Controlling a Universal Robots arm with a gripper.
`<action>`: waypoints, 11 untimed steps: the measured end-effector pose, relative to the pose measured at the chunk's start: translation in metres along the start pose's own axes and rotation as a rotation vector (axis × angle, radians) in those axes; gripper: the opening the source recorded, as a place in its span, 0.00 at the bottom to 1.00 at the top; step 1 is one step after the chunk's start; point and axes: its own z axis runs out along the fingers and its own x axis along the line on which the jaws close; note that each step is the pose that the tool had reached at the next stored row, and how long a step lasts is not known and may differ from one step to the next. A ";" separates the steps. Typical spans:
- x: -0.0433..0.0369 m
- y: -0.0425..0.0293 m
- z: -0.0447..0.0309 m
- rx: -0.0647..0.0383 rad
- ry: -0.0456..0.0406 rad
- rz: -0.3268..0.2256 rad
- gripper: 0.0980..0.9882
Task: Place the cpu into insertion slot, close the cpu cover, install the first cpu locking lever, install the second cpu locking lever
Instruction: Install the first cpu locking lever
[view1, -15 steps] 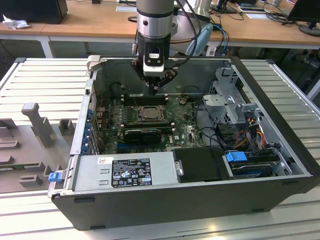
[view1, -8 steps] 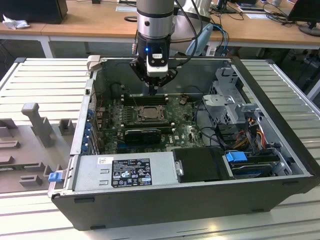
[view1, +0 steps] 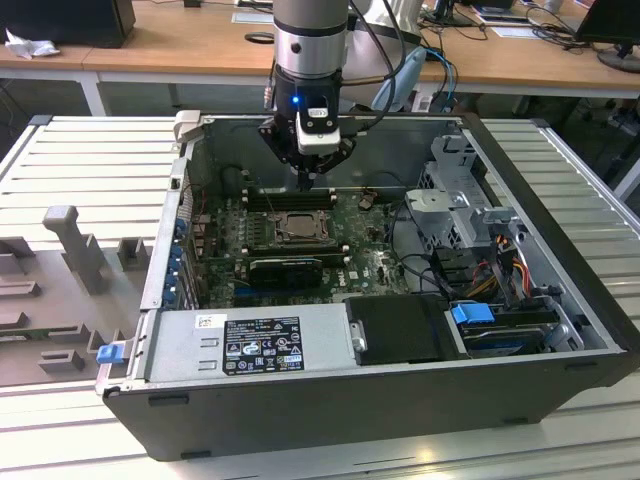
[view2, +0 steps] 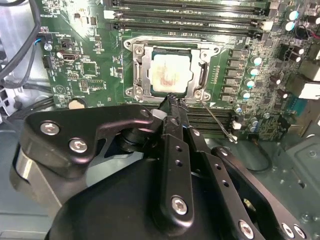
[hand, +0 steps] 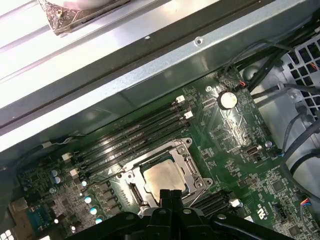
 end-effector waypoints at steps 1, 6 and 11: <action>0.0000 0.0000 0.0000 0.000 0.0003 -0.005 0.01; 0.0000 0.0000 0.0000 0.000 0.0015 -0.034 0.01; 0.0000 0.0000 0.0000 -0.001 0.0030 -0.067 0.01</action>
